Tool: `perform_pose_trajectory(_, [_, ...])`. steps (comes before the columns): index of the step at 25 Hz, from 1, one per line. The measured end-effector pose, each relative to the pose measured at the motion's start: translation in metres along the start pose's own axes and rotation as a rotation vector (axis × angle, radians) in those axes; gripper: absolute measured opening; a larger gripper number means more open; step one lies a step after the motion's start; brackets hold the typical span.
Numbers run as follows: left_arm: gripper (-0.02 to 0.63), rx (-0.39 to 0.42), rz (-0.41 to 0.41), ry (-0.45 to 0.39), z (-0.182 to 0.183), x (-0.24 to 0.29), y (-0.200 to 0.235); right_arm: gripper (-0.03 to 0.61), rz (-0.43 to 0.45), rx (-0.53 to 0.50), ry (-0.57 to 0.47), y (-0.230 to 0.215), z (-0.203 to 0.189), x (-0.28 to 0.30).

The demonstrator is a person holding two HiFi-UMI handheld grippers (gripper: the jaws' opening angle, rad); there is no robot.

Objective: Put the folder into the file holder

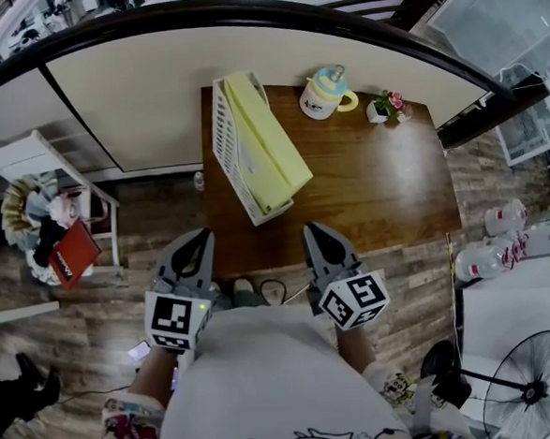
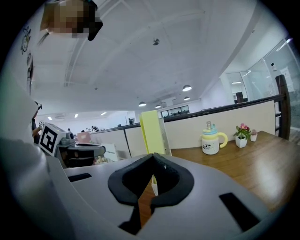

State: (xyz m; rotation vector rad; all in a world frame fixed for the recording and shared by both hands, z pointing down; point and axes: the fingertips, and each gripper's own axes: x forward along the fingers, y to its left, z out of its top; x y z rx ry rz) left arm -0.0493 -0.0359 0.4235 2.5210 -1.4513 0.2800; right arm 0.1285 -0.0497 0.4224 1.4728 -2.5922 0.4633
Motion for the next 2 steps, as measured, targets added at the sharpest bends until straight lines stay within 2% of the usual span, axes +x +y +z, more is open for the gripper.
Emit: perform_pose_trajectory(2, [0.005,0.016,-0.016,0.001,0.0033,0.0045,0.0014,0.000,-0.004,-0.011,-0.009,-0.0012,0.0036,0.0019])
